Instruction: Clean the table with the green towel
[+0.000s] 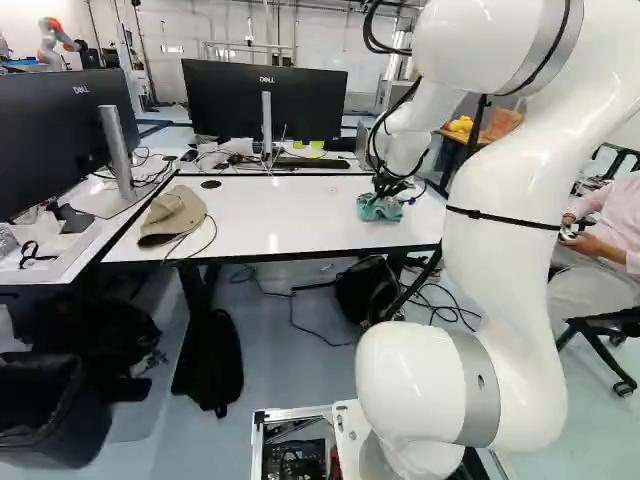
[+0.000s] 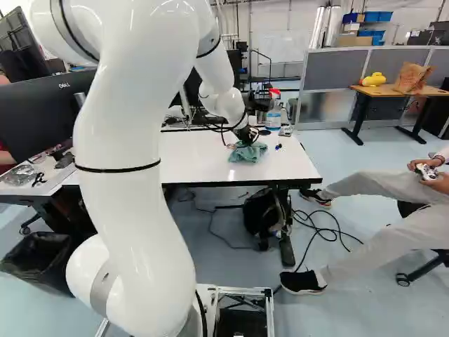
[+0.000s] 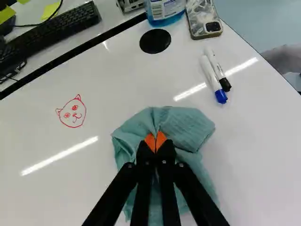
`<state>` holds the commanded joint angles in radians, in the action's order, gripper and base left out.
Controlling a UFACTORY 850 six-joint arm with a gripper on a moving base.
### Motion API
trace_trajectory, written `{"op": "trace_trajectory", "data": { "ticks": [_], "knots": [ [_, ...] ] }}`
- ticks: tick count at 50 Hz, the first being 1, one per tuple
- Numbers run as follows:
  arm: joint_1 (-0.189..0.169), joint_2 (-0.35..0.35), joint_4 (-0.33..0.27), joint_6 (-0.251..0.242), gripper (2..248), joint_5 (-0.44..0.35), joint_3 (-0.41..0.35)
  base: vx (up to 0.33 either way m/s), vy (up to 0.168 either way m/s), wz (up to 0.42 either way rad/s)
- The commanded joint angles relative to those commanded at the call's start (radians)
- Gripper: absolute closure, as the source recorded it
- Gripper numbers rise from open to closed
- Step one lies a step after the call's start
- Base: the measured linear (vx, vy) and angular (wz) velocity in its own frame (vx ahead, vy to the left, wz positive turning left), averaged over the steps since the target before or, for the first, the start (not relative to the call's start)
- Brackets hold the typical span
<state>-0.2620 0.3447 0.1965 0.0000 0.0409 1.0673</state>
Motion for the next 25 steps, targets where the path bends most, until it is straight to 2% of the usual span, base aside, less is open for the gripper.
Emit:
{"op": "trace_trajectory", "data": {
  "ticks": [25],
  "knots": [
    [0.072,-0.078,0.0,0.0,227,0.0,-0.039,0.0,0.0,0.0]
  ]
}}
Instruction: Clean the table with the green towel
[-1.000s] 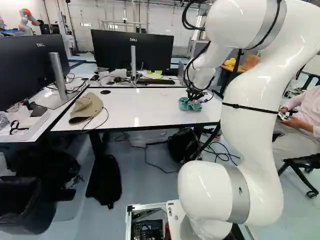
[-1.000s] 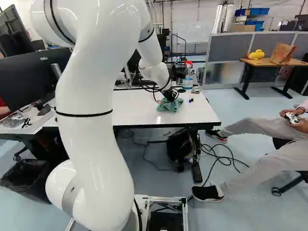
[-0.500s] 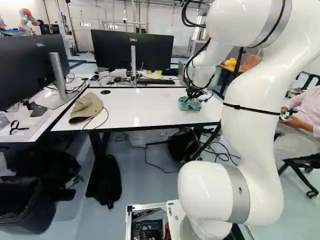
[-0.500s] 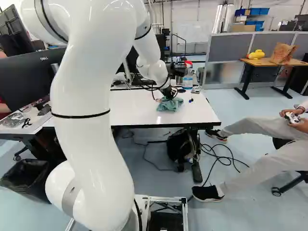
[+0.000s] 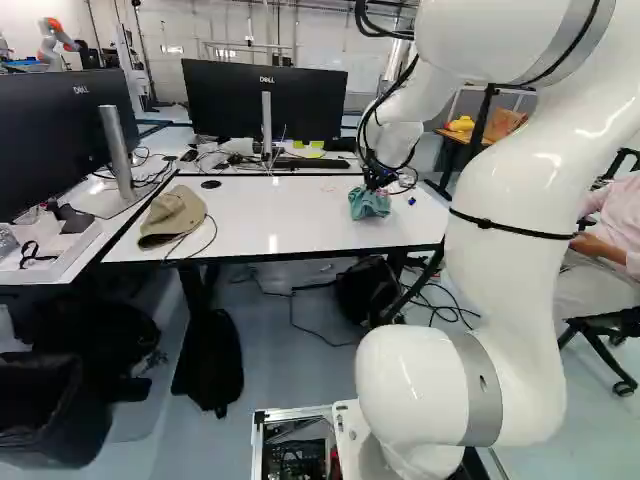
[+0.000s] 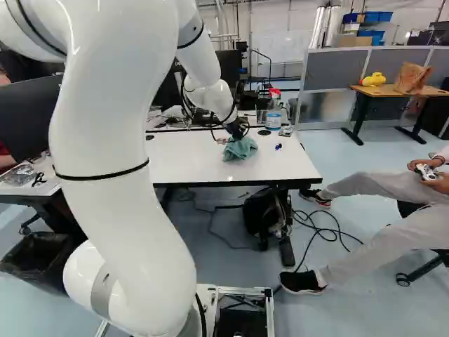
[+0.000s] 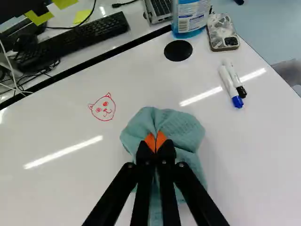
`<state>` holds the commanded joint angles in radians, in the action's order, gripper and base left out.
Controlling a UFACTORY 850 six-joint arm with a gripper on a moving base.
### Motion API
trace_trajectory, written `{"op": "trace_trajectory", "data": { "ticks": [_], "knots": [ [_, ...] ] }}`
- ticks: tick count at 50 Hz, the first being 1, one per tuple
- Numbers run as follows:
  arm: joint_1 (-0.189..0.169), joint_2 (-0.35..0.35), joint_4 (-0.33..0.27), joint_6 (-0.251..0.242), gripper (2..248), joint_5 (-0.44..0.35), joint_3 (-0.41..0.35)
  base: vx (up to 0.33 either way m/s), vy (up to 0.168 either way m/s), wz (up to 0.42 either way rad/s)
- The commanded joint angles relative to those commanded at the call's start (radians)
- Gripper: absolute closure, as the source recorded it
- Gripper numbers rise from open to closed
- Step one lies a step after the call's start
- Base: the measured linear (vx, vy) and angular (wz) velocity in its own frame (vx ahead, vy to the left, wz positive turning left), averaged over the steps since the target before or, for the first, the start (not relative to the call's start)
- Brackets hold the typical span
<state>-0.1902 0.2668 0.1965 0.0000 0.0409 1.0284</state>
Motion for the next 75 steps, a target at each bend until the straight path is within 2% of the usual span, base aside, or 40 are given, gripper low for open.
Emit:
{"op": "trace_trajectory", "data": {
  "ticks": [21,75],
  "knots": [
    [0.057,-0.048,0.0,0.0,227,0.0,-0.056,0.0,0.0,0.0],
    [0.194,-0.263,0.0,0.0,227,0.0,-0.289,0.0,0.0,0.0]
  ]
}}
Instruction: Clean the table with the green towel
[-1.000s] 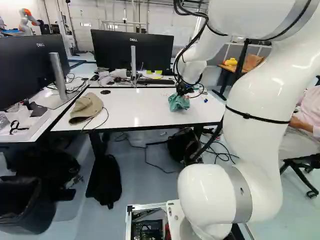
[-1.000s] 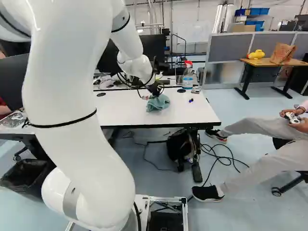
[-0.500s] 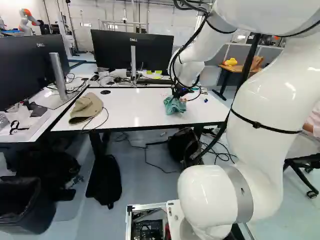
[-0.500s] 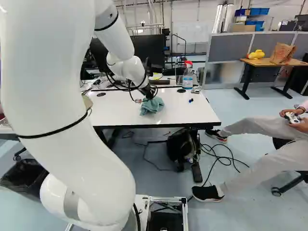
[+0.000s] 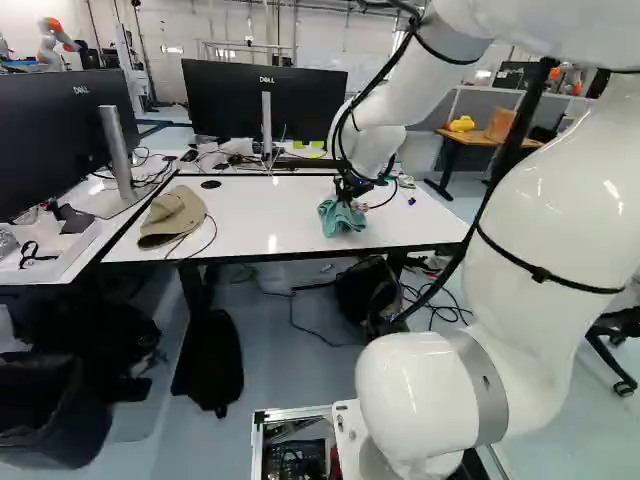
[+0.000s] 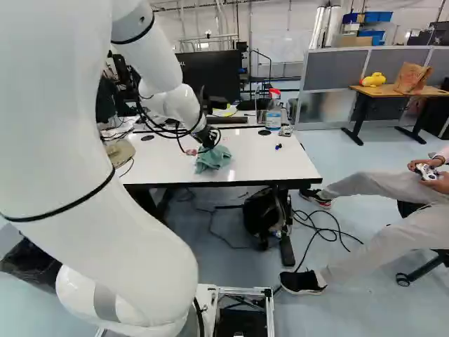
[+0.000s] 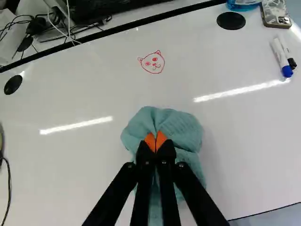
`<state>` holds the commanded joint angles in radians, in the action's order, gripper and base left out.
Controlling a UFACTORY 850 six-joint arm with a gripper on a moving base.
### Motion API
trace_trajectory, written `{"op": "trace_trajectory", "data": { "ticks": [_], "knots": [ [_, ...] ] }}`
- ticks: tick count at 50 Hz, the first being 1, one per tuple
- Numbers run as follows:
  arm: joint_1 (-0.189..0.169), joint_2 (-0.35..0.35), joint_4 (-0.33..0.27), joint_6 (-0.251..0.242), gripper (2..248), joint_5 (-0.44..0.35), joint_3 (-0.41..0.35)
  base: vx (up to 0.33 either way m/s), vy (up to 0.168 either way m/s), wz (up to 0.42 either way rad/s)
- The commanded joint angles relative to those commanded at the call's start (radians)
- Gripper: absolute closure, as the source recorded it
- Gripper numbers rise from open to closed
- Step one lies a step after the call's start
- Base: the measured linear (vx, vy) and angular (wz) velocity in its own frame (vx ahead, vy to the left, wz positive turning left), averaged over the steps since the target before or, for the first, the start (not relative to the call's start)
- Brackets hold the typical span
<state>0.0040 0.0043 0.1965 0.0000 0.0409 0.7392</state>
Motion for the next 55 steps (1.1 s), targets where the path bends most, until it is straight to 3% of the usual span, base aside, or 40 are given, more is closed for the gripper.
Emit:
{"op": "trace_trajectory", "data": {
  "ticks": [13,55],
  "knots": [
    [0.029,-0.043,0.0,0.0,227,0.0,-0.044,0.0,0.0,0.0],
    [0.029,-0.047,0.0,0.0,227,0.0,-0.044,0.0,0.0,0.0]
  ]
}}
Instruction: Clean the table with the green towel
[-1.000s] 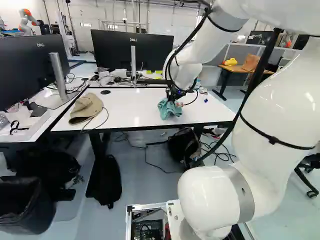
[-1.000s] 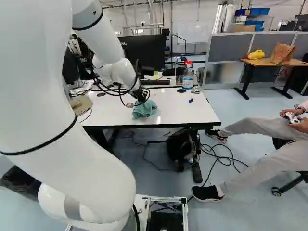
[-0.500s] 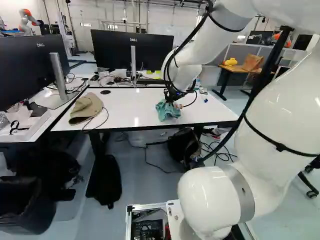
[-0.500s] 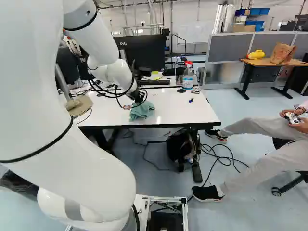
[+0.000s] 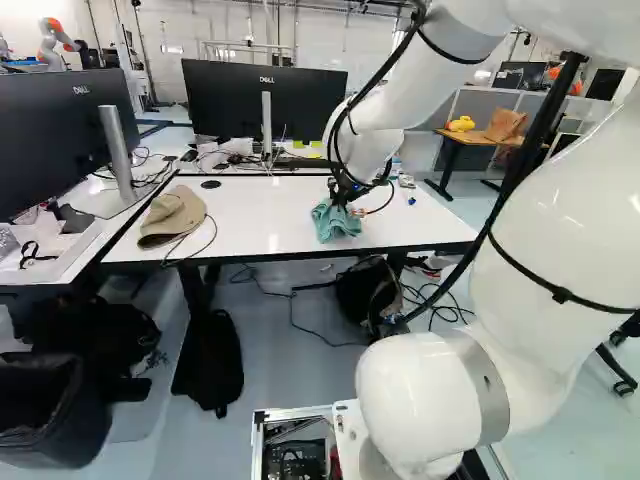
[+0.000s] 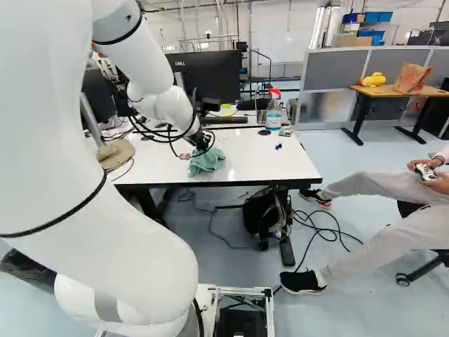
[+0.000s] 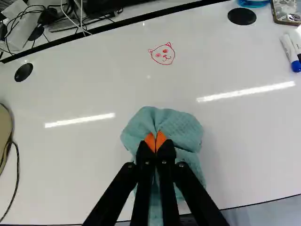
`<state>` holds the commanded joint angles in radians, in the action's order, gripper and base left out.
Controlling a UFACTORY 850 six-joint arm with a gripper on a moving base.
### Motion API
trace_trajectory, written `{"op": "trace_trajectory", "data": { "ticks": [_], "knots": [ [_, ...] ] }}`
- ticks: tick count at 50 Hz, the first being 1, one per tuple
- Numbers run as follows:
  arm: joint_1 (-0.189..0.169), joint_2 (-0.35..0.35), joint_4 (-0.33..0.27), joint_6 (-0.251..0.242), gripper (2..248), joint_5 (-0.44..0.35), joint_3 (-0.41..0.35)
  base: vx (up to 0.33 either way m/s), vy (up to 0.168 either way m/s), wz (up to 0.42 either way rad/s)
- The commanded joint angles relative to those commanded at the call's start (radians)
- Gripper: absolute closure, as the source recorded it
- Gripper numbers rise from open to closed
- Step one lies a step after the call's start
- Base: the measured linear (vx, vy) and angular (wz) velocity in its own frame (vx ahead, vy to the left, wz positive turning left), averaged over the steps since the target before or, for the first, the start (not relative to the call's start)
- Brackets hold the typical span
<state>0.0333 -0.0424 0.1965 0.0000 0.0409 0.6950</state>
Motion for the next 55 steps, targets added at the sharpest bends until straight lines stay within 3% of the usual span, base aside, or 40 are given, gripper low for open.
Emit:
{"op": "trace_trajectory", "data": {
  "ticks": [39,55],
  "knots": [
    [-0.025,0.076,0.0,0.0,227,0.0,0.171,0.0,0.0,0.0],
    [-0.036,0.154,0.0,0.0,227,0.0,0.257,0.0,0.0,0.0]
  ]
}}
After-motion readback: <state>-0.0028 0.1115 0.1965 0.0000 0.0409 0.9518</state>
